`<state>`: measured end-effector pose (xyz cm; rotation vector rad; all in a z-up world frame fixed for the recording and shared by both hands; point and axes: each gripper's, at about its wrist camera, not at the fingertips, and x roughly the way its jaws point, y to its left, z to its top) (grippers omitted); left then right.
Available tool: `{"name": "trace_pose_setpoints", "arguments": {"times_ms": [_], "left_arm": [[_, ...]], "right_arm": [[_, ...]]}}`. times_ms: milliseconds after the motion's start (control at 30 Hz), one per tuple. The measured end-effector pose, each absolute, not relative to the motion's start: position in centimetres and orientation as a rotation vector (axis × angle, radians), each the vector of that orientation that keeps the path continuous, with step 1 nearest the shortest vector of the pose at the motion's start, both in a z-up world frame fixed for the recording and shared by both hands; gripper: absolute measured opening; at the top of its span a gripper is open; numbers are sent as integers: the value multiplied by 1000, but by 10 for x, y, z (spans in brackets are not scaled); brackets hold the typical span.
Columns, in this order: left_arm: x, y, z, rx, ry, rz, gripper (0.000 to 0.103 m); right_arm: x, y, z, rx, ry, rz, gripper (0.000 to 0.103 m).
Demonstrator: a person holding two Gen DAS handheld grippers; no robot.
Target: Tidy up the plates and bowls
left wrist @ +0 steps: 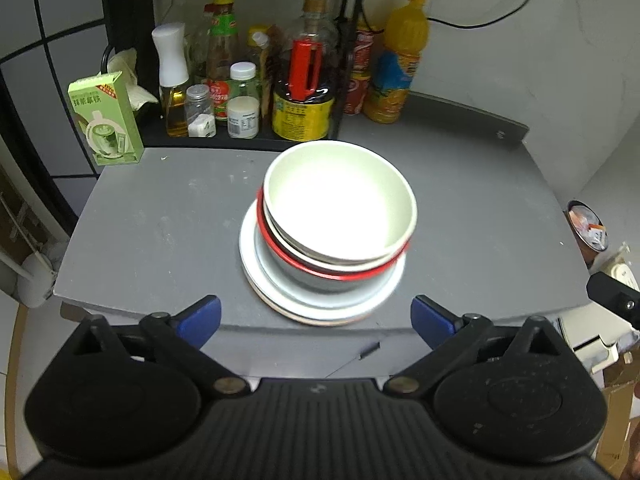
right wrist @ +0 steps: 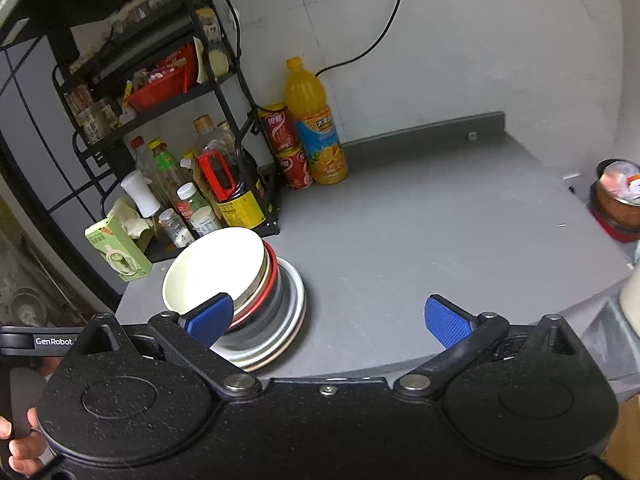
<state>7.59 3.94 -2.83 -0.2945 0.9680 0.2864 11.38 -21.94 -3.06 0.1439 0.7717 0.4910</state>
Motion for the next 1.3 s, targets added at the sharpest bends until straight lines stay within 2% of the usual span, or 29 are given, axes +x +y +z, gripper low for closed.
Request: {"name": "trace_pose_setpoints", "arguments": {"times_ms": [900,1300], "left_arm": [[-7,-30,12,-236,834,164,102],[-20,-42,9,-232,830,104,102]], "right_arm": [[21,-270,4,132,662,409,103],[-2,-287,-2,127,657,349,103]]}}
